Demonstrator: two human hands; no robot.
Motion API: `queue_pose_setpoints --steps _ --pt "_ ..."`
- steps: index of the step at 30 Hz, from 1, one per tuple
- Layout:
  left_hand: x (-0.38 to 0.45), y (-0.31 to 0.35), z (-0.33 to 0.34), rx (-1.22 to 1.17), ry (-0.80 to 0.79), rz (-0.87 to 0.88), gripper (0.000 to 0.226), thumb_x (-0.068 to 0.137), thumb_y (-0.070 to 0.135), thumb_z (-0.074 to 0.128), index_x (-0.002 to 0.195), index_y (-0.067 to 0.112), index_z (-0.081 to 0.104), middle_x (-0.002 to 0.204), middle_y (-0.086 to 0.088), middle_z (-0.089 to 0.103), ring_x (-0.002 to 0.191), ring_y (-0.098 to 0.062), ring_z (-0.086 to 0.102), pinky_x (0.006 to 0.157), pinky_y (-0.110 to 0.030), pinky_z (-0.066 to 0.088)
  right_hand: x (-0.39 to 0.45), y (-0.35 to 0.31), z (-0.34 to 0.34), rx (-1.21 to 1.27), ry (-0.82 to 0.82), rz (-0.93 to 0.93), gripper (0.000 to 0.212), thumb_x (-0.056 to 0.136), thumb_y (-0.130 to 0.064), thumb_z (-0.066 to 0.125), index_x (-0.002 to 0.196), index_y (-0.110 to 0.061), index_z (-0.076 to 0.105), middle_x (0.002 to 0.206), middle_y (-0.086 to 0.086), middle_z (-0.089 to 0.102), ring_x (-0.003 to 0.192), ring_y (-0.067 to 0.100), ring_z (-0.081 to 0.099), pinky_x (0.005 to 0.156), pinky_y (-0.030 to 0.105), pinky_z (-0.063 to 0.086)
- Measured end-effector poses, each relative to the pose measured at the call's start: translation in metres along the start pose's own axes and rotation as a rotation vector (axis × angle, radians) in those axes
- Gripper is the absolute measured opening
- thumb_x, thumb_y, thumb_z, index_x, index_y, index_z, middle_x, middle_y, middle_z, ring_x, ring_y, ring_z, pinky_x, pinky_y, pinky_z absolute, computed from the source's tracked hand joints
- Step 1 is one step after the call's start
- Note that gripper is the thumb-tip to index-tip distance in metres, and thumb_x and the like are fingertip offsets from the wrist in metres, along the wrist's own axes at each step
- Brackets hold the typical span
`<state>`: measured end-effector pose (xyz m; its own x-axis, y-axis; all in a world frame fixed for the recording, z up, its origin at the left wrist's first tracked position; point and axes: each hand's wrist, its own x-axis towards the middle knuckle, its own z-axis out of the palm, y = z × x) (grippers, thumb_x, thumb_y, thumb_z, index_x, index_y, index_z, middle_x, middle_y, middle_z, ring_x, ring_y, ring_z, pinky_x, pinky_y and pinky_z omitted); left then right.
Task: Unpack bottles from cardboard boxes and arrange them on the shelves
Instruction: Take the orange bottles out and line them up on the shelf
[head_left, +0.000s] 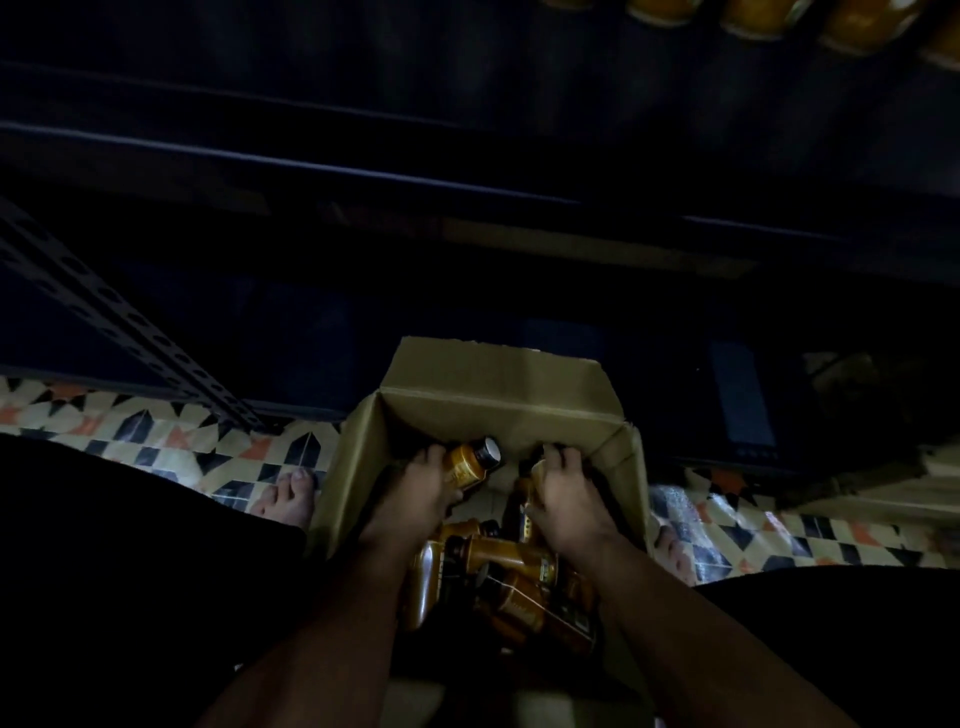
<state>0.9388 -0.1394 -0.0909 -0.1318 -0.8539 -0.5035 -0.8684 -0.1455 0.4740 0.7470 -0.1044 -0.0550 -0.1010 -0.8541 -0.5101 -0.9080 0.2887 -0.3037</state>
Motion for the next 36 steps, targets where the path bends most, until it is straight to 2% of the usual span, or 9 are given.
queue_pose_setpoints --steps 4,9,11,14,18,22,25,29,36 --pt "-0.027 0.013 -0.024 -0.249 0.040 0.105 0.068 0.096 0.041 0.064 0.154 0.034 0.030 0.156 0.005 0.038 0.142 -0.021 0.040 0.116 -0.050 0.036 -0.023 -0.009 -0.018 0.292 0.151 -0.008 0.104 0.082 -0.026 0.081 0.160 -0.025 0.013 0.158 0.002 0.017 0.142 0.023 0.034 0.115 0.037 0.035" --pt "-0.061 0.027 -0.048 -0.502 0.076 0.291 0.064 0.095 0.063 0.054 0.150 0.041 0.029 0.147 0.009 0.047 0.133 -0.014 0.048 0.110 -0.049 0.042 -0.049 -0.023 -0.034 0.586 0.329 -0.127 0.089 0.076 -0.022 0.085 0.152 -0.023 0.038 0.124 -0.004 0.059 0.105 0.007 0.061 0.083 0.020 0.054" --pt "-0.073 0.036 -0.058 -0.567 0.167 0.352 0.066 0.093 0.066 0.051 0.149 0.037 0.030 0.140 0.008 0.052 0.127 -0.012 0.052 0.105 -0.043 0.047 -0.061 -0.032 -0.047 0.688 0.364 -0.179 0.082 0.078 -0.022 0.084 0.148 -0.027 0.041 0.119 -0.010 0.060 0.102 0.003 0.061 0.087 0.023 0.056" --pt "-0.089 0.057 -0.081 -0.590 0.348 0.451 0.058 0.097 0.060 0.050 0.145 0.033 0.032 0.126 0.007 0.058 0.113 -0.006 0.059 0.084 -0.015 0.047 -0.080 -0.051 -0.072 0.762 0.440 -0.271 0.075 0.080 -0.021 0.082 0.140 -0.037 0.039 0.108 -0.017 0.057 0.097 -0.009 0.058 0.080 0.009 0.050" --pt "-0.113 0.089 -0.122 -0.629 0.543 0.593 0.062 0.087 0.069 0.050 0.139 0.040 0.031 0.117 0.011 0.060 0.102 0.001 0.062 0.075 -0.014 0.051 -0.104 -0.077 -0.108 0.808 0.599 -0.411 0.079 0.071 -0.041 0.079 0.139 -0.046 0.038 0.115 -0.014 0.060 0.107 0.005 0.061 0.092 0.033 0.057" --pt "-0.136 0.120 -0.162 -0.678 0.631 0.752 0.054 0.087 0.062 0.053 0.133 0.042 0.034 0.114 0.014 0.062 0.103 0.002 0.064 0.077 -0.015 0.053 -0.131 -0.101 -0.159 0.904 0.720 -0.588 0.079 0.075 -0.030 0.083 0.141 -0.039 0.041 0.120 -0.017 0.060 0.110 -0.002 0.061 0.090 0.028 0.058" --pt "-0.153 0.148 -0.201 -0.674 0.672 0.867 0.048 0.090 0.055 0.057 0.132 0.043 0.036 0.116 0.022 0.063 0.106 -0.001 0.066 0.080 -0.015 0.054 -0.150 -0.115 -0.203 0.961 0.800 -0.719 0.083 0.072 -0.039 0.082 0.143 -0.038 0.039 0.126 -0.013 0.060 0.115 0.005 0.063 0.092 0.029 0.057" --pt "-0.161 0.176 -0.246 -0.631 0.621 0.965 0.052 0.097 0.038 0.062 0.138 0.037 0.030 0.120 0.036 0.059 0.115 0.003 0.062 0.087 -0.014 0.052 -0.157 -0.127 -0.247 0.974 0.849 -0.815 0.084 0.077 -0.031 0.084 0.147 -0.031 0.036 0.130 -0.011 0.059 0.119 0.005 0.062 0.094 0.027 0.056" --pt "-0.133 0.199 -0.310 -0.599 0.580 0.986 0.062 0.094 0.040 0.056 0.144 0.033 0.020 0.127 0.024 0.051 0.114 0.017 0.054 0.089 -0.004 0.044 -0.123 -0.130 -0.301 0.930 0.929 -0.804 0.084 0.079 -0.015 0.084 0.131 -0.056 0.032 0.114 -0.043 0.053 0.112 -0.012 0.057 0.086 0.011 0.049"
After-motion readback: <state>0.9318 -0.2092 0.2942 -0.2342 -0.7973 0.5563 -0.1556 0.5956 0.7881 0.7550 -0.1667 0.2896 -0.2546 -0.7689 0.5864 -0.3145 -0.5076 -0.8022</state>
